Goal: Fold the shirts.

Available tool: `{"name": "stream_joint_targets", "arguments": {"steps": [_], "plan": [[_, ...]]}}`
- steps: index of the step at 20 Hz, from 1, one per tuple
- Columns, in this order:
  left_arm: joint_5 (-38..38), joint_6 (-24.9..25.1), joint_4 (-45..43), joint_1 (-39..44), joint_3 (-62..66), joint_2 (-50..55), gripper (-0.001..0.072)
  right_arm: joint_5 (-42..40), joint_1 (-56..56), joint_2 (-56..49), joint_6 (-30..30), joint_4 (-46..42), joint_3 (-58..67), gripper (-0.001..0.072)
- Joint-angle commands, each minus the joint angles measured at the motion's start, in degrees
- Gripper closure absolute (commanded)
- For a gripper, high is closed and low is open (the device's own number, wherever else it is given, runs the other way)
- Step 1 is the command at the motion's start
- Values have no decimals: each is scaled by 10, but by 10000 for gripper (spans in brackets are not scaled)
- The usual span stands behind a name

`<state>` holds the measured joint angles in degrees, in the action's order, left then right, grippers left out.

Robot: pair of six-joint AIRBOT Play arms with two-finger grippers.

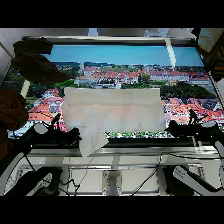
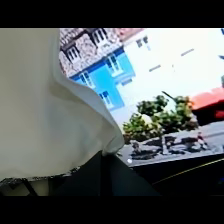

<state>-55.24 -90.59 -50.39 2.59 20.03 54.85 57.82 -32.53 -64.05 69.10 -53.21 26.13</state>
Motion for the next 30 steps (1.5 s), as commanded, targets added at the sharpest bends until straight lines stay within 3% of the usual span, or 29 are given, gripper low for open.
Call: {"name": "stream_joint_targets", "arguments": {"steps": [1,6,12,16,20,23,26,30], "plan": [[-12,8,1,0,0,-7,697,41,0,10,-2,5,0,681],[-59,2,0,0,0,-130,697,94,0,141,0,4,0,682],[-87,-104,-23,0,1,-333,698,150,-1,344,70,-50,0,684],[-87,-163,-89,0,38,-416,699,176,-1,407,79,-54,15,686],[-35,-177,-185,-1,104,-416,700,130,0,404,78,-7,76,686],[20,-184,-201,-1,114,-375,700,104,0,359,47,46,95,686],[41,-120,-170,-1,114,-281,700,88,0,280,-7,116,95,686],[153,-43,-109,0,146,-134,700,15,1,189,-69,196,95,686]]}}
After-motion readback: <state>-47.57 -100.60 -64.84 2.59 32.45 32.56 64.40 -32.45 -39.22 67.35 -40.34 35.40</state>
